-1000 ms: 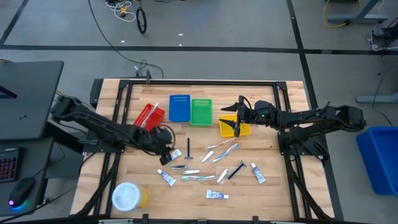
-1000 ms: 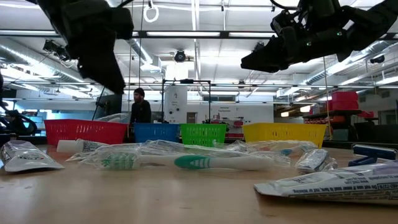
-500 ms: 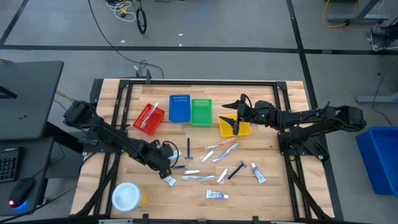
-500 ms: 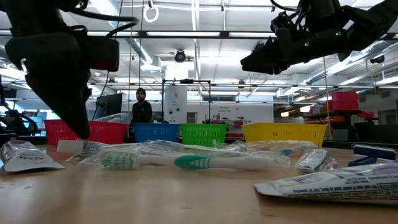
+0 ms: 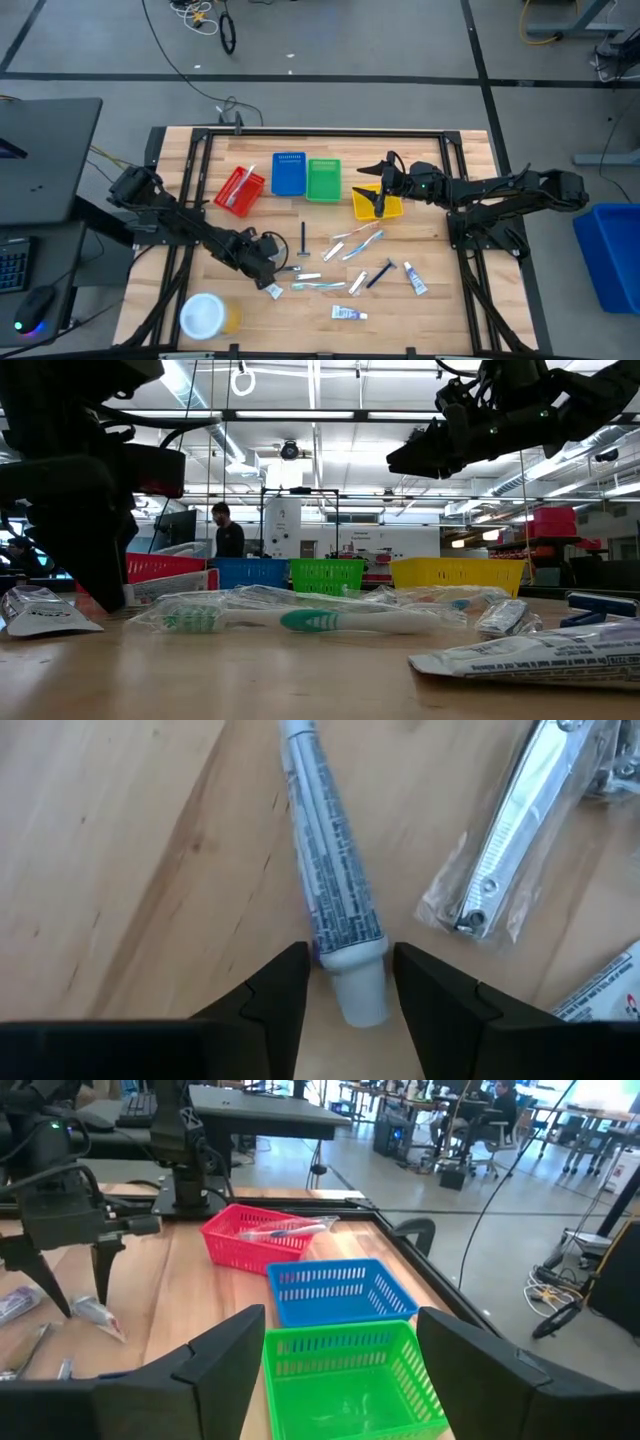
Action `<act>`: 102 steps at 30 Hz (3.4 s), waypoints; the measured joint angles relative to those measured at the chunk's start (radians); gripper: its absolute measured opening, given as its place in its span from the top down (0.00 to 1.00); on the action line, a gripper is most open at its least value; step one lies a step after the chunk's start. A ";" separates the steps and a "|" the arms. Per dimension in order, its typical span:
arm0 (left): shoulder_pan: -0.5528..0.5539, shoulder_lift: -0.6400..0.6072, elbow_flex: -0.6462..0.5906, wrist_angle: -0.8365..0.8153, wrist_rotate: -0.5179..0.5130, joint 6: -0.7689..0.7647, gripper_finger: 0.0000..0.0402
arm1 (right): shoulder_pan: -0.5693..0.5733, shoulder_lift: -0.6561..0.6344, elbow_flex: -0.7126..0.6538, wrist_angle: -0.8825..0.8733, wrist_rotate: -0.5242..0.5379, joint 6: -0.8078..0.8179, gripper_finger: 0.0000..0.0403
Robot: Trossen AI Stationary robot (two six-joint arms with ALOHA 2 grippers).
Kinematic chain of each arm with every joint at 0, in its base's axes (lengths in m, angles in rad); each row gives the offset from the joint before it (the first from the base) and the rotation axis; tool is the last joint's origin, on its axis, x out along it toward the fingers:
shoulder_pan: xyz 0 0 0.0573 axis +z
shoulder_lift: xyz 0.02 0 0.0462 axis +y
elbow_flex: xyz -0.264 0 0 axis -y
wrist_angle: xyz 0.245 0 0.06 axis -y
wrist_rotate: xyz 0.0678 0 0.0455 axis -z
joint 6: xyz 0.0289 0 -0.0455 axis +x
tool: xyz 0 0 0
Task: Pick & Place Travel size toiletries
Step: Put the white toothpaste into the blue bin, then put the blue razor into the green bin
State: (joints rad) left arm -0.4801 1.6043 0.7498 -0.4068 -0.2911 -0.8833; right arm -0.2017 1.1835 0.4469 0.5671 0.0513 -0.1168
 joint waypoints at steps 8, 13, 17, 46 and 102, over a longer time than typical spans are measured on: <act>0.002 0.000 0.000 -0.006 0.010 0.000 0.72 | 0.000 0.000 0.000 -0.001 0.000 -0.004 0.36; 0.002 -0.002 -0.001 -0.006 0.003 -0.001 0.79 | 0.000 0.000 0.000 -0.001 0.000 -0.004 0.37; 0.004 -0.002 -0.002 -0.001 -0.017 0.010 0.80 | 0.000 0.000 0.000 -0.001 0.000 -0.004 0.38; 0.639 -0.169 0.181 -0.079 -0.157 0.602 0.80 | 0.000 0.000 0.000 0.016 -0.001 -0.022 0.40; 0.861 0.009 0.213 -0.069 0.128 0.754 0.62 | 0.000 0.000 0.000 -0.014 -0.003 -0.023 0.35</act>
State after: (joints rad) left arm 0.3804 1.6134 0.9628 -0.4758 -0.1634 -0.1297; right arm -0.2020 1.1831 0.4469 0.5535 0.0480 -0.1394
